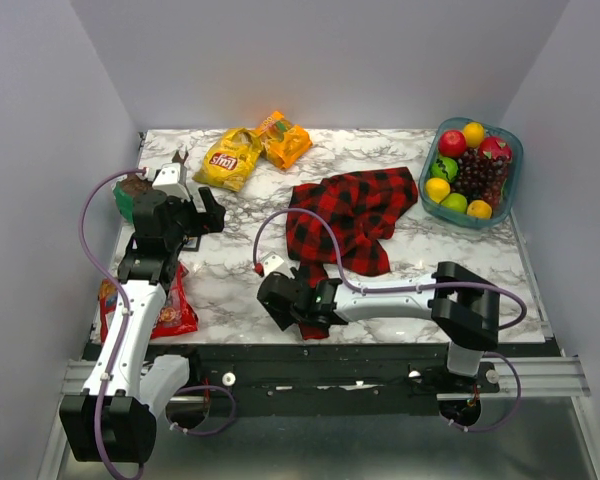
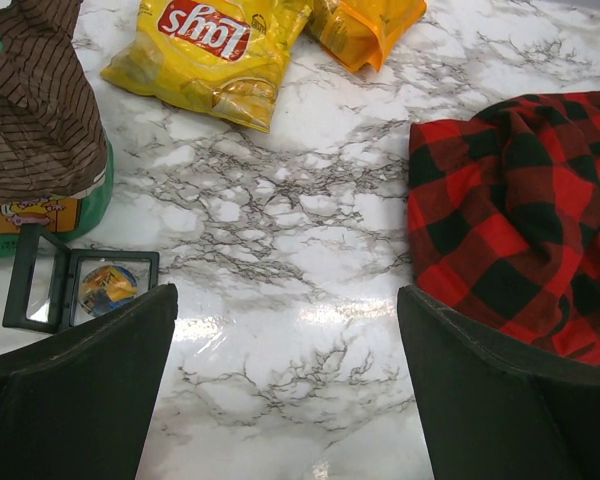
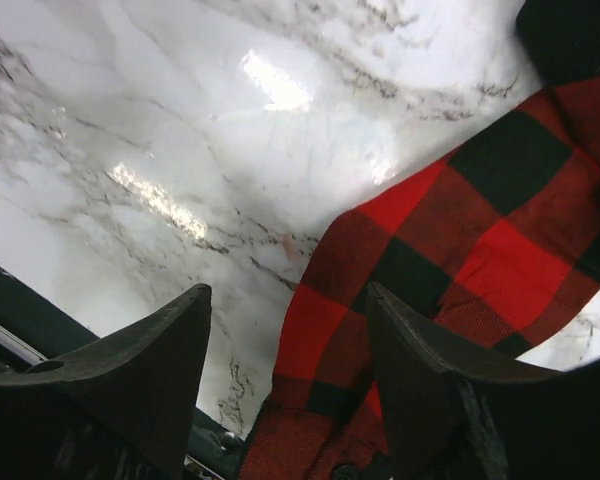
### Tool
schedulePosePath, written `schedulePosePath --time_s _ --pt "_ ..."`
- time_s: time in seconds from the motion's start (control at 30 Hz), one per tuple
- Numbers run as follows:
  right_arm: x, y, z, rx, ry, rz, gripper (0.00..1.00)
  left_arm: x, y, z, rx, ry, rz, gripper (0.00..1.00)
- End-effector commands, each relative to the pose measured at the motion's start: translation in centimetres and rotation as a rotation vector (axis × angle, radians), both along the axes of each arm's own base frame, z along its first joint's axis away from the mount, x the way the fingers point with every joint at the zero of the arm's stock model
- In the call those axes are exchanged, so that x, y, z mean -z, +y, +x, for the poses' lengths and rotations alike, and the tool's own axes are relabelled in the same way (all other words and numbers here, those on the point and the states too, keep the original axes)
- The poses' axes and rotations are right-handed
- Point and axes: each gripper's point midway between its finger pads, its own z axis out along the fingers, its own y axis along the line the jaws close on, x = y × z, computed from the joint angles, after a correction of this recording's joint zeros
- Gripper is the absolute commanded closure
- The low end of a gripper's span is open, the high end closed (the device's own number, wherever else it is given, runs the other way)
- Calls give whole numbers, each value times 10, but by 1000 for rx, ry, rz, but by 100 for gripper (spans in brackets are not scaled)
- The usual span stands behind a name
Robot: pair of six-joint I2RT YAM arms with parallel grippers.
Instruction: Pin the brooch onto the clothing
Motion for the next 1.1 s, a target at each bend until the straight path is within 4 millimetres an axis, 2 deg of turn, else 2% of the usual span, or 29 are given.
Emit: schedulePosePath --time_s 0.0,0.1,0.27,0.47,0.57,0.6,0.63,0.7,0.77,0.83,0.9,0.97,1.03,1.07 --pt "5 -7 -1 43 -26 -79 31 -3 -2 -4 16 -13 2 1" --pt "12 -14 0 67 -52 -131 37 -3 -3 -5 21 -10 0 1" --pt "21 -29 6 103 -104 -209 39 -3 -2 -5 16 -11 2 1" --pt "30 -32 3 114 -90 -231 44 -4 -3 -6 19 -13 1 1" --pt "31 -30 3 117 -87 -226 60 -4 -2 -6 17 -16 0 1" --pt "31 -30 4 119 -91 -227 77 -4 -2 -5 18 -14 1 1" --pt "28 -30 6 123 -99 -224 87 -4 -2 -5 18 -16 1 1" --pt "17 -26 12 131 -134 -212 99 -4 -3 -6 21 -16 2 1" --pt "-6 -17 18 130 -167 -168 99 -7 -5 -6 32 -28 -4 1" --pt "-44 4 26 84 -219 -104 99 -7 -6 -7 40 -34 -9 1" --pt "-95 22 37 26 -302 -28 99 -9 -7 -7 43 -41 -11 1" --pt "-170 43 47 3 -378 139 99 -10 -6 -8 39 -46 -8 1" --pt "-228 49 59 -51 -470 217 99 -13 -4 -9 31 -56 -3 1" --pt "-277 58 60 -72 -518 335 99 -13 -3 -10 27 -60 2 1"
